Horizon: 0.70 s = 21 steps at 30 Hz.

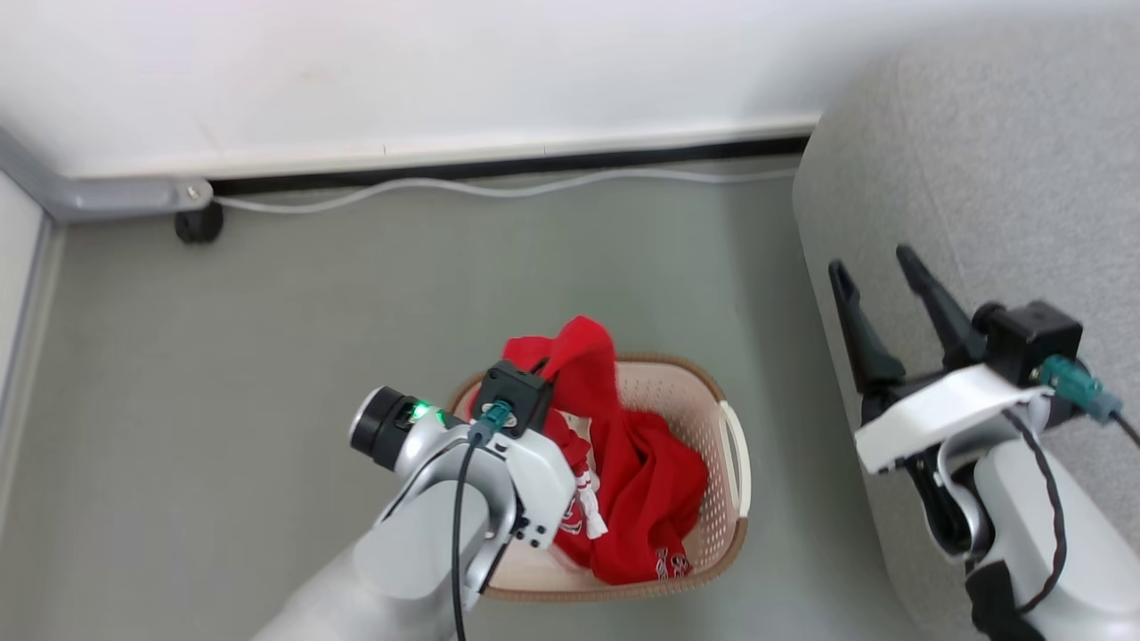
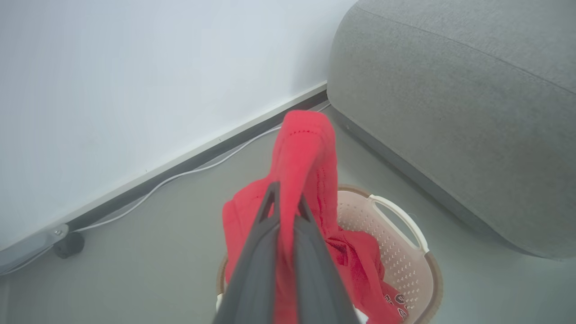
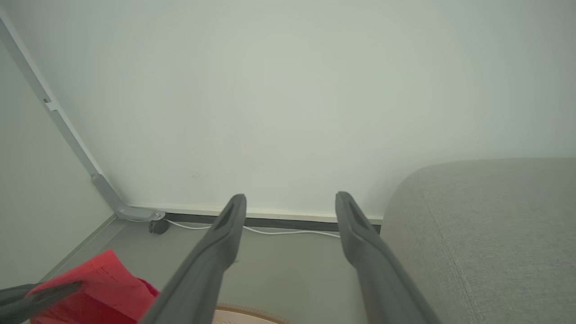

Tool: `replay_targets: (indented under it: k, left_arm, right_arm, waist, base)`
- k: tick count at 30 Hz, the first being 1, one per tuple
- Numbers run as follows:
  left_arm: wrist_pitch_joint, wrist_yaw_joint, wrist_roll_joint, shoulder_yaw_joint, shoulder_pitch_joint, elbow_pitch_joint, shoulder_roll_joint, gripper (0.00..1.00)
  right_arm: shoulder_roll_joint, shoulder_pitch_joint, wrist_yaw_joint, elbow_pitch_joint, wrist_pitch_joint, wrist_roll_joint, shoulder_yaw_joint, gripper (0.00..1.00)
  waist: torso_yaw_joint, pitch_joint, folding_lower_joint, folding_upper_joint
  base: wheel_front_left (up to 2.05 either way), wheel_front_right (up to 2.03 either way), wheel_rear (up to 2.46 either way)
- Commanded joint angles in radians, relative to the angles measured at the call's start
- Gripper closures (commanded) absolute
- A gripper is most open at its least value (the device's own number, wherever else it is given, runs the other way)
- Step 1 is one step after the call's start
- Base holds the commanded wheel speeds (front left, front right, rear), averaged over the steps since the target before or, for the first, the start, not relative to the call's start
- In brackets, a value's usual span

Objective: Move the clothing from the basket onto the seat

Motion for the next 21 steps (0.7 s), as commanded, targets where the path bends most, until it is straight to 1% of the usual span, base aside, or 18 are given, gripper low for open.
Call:
replay_targets:
  k: [1, 5, 8, 16, 21]
  left_arm:
    - [-0.013, 0.017, 0.015, 0.037, -0.002, -0.038, 0.009, 1.0]
    - [-0.013, 0.049, 0.063, 0.101, 0.023, -0.119, 0.01, 1.0]
    - [-0.013, 0.058, 0.104, 0.147, 0.033, -0.181, 0.015, 1.0]
    - [-0.013, 0.062, 0.189, 0.247, 0.024, -0.339, 0.03, 1.0]
    - [-0.013, 0.052, 0.224, 0.292, -0.015, -0.424, 0.036, 1.0]
  right_arm:
    - [0.005, 0.025, 0.004, -0.015, -0.01, -0.013, 0.006, 0.0]
    - [0.021, 0.064, 0.004, 0.006, -0.01, -0.018, -0.013, 0.0]
    - [0.033, 0.085, 0.004, 0.017, -0.01, -0.025, -0.019, 0.0]
    - [0.045, 0.116, 0.004, 0.034, -0.01, -0.035, -0.019, 0.0]
    - [0.045, 0.123, 0.004, 0.04, -0.011, -0.035, -0.017, 0.0]
  waist:
    - [0.006, -0.043, 0.0, -0.0001]
    - [0.003, -0.086, 0.0, -0.0001]
    - [-0.001, -0.112, 0.0, -0.0001]
    - [-0.01, -0.135, 0.0, -0.0001]
    - [-0.009, -0.132, 0.0, -0.0001]
  base:
    - [0.0, 0.0, 0.0]
    - [0.0, 0.0, 0.0]
    - [0.0, 0.0, 0.0]
    - [0.0, 0.0, 0.0]
    - [0.0, 0.0, 0.0]
